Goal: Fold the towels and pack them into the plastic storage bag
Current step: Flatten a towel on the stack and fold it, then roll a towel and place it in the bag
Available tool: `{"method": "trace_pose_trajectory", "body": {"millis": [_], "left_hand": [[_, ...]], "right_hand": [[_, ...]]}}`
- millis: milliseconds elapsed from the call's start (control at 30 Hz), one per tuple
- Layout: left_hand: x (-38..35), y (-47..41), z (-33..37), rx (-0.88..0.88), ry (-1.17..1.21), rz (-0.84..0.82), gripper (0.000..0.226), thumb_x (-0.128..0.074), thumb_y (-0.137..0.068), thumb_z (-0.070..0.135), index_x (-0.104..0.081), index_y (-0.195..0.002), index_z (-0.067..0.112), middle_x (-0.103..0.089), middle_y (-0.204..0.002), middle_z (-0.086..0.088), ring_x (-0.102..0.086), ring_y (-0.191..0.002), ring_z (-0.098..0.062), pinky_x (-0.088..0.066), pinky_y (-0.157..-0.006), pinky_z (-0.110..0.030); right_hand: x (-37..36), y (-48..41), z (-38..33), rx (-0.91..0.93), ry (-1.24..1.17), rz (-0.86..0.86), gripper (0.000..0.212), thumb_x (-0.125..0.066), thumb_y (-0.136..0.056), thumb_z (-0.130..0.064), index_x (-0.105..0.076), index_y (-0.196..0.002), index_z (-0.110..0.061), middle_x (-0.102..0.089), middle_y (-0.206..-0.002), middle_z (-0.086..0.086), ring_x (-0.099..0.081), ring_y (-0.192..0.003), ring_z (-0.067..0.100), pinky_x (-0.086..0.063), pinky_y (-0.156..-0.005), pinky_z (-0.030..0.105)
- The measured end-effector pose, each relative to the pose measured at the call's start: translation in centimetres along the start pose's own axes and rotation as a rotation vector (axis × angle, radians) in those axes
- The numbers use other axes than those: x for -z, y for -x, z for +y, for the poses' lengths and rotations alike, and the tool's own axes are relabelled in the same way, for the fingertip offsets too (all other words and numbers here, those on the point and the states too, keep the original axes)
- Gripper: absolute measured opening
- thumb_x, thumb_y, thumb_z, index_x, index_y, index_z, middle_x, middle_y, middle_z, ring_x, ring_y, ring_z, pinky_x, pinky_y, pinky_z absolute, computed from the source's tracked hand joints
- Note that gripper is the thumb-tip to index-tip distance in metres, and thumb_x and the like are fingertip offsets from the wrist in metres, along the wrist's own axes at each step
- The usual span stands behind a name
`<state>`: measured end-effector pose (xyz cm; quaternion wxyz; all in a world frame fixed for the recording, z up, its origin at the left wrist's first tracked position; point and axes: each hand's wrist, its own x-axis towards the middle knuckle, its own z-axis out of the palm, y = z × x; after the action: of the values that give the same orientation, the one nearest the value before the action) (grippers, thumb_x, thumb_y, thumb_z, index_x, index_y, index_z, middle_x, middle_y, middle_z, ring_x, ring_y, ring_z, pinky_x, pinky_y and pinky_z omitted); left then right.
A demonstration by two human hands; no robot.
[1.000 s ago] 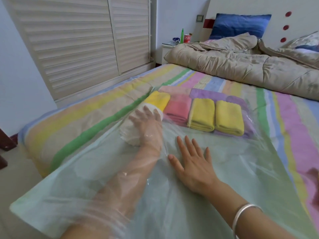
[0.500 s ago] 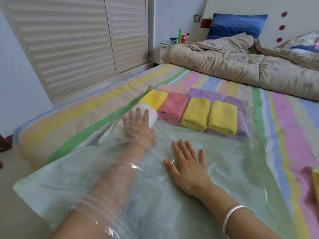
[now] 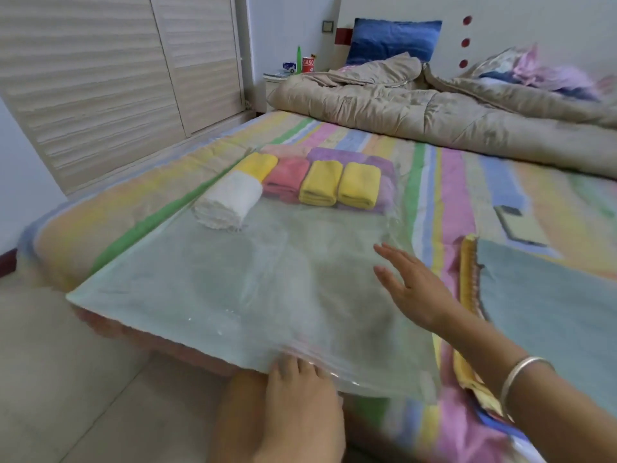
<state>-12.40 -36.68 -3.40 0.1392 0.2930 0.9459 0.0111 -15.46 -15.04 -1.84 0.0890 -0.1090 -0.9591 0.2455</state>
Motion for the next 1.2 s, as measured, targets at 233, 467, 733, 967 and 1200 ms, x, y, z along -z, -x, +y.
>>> {"method": "trace_pose_trajectory", "body": {"millis": [233,467,733,967,1200], "left_hand": [[2.7,0.8,13.7,-0.636,0.356,0.387,0.023,-0.046,-0.094,0.030,-0.067,-0.093,0.021,-0.068,-0.096,0.002,-0.062,-0.090,-0.022,-0.047,-0.072,-0.035],[-2.6,-4.7,21.9,-0.877,0.149,0.456,0.037,-0.065,-0.076,0.021,-0.067,-0.114,0.019,-0.066,-0.121,-0.001,-0.061,-0.112,-0.019,-0.051,-0.094,-0.033],[-5.2,-4.8,23.6,-0.193,-0.271,0.393,0.035,-0.069,-0.077,0.042,-0.063,-0.094,0.012,-0.066,-0.082,-0.014,-0.063,-0.074,-0.029,-0.049,-0.061,-0.029],[-3.9,-2.1,29.2,-0.451,-0.267,0.599,0.018,-0.068,-0.077,0.023,-0.061,-0.091,0.018,-0.062,-0.090,-0.007,-0.054,-0.091,-0.030,-0.036,-0.086,-0.044],[-6.2,-2.1,36.3,-0.899,0.097,0.560,0.015,-0.062,-0.075,0.026,-0.067,-0.089,0.021,-0.065,-0.084,0.004,-0.063,-0.077,-0.019,-0.050,-0.062,-0.033]], "right_hand": [[7.4,14.4,11.3,-0.200,0.113,0.301,0.011,-0.063,-0.091,-0.020,-0.070,-0.098,-0.025,-0.063,-0.099,-0.006,-0.057,-0.099,0.018,-0.041,-0.075,0.030],[13.5,28.7,24.1,-0.596,0.327,0.387,0.016,-0.062,-0.090,-0.024,-0.068,-0.105,-0.023,-0.064,-0.109,0.003,-0.054,-0.105,0.029,-0.045,-0.082,0.039],[17.5,35.0,29.2,-0.758,0.411,0.320,0.042,-0.059,-0.088,-0.048,-0.059,-0.122,-0.024,-0.059,-0.123,-0.001,-0.051,-0.116,0.025,-0.045,-0.091,0.038],[19.9,38.1,30.9,-0.528,0.443,0.310,0.024,-0.073,-0.084,-0.032,-0.069,-0.106,-0.023,-0.069,-0.105,-0.008,-0.068,-0.086,0.018,-0.049,-0.067,0.030],[22.0,39.0,33.6,-0.496,0.925,0.269,0.025,-0.082,-0.063,-0.012,-0.073,-0.085,-0.017,-0.067,-0.079,0.004,-0.062,-0.077,0.031,-0.046,-0.058,0.035]]}}
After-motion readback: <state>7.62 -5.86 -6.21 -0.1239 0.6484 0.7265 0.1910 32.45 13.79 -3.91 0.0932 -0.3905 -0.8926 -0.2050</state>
